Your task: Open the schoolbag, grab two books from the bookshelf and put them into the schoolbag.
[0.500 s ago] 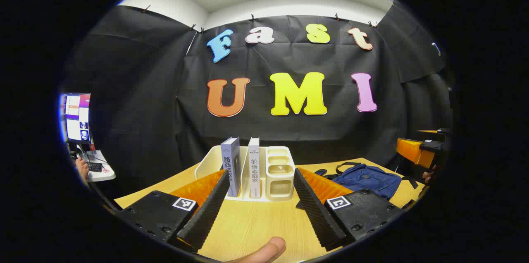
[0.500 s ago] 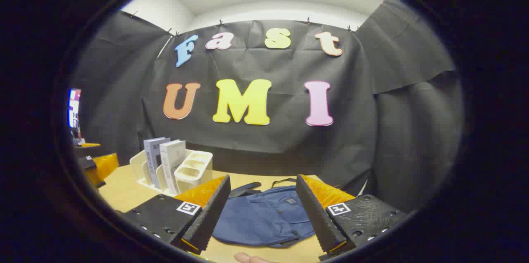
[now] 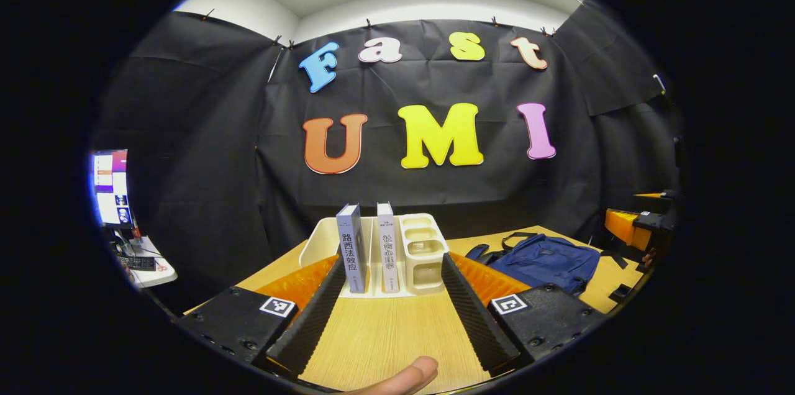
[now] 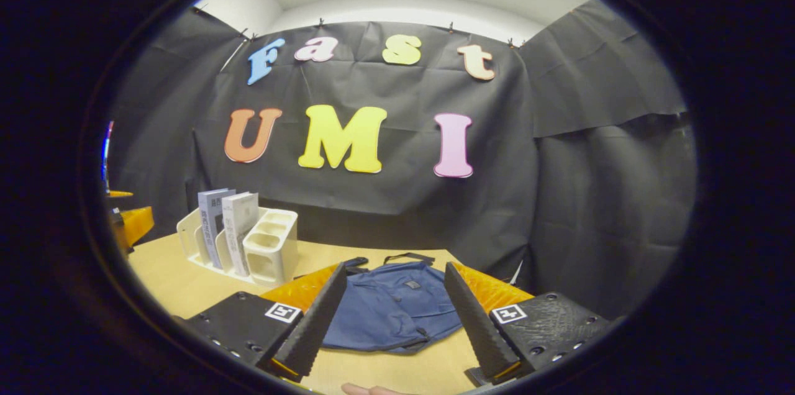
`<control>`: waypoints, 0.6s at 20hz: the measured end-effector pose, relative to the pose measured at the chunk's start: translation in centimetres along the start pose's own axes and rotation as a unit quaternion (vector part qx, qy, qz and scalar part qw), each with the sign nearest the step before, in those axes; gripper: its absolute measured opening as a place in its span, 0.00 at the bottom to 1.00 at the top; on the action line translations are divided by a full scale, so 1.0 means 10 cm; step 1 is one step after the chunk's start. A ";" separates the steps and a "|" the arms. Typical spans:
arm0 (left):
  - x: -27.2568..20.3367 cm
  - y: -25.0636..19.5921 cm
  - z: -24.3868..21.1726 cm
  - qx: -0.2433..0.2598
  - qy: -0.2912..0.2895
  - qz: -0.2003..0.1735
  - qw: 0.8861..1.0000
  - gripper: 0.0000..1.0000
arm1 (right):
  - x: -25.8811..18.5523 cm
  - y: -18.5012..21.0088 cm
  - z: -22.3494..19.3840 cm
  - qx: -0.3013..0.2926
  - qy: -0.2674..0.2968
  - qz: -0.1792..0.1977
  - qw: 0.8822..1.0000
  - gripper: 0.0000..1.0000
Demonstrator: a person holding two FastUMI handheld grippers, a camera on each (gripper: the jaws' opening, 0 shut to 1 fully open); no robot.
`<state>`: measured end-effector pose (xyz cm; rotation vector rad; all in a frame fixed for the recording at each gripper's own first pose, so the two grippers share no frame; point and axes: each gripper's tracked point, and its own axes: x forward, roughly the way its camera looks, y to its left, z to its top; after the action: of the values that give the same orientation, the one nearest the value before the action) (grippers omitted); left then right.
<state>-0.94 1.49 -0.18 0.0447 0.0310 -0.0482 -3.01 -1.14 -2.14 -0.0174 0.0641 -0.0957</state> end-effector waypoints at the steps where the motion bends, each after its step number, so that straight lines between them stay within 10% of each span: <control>1: 0.00 0.00 0.00 -0.002 0.000 0.001 1.000 0.98 | -0.02 -0.02 0.00 -0.005 0.001 0.000 1.000 0.95; 12: 0.05 0.13 -0.11 -0.018 0.021 0.022 0.999 0.98 | 0.03 0.01 -0.25 -0.008 0.033 0.016 0.999 0.96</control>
<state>-0.37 2.82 -1.25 0.0104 0.0731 -0.0034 -2.89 -1.13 -4.64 -0.0300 0.1306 -0.0628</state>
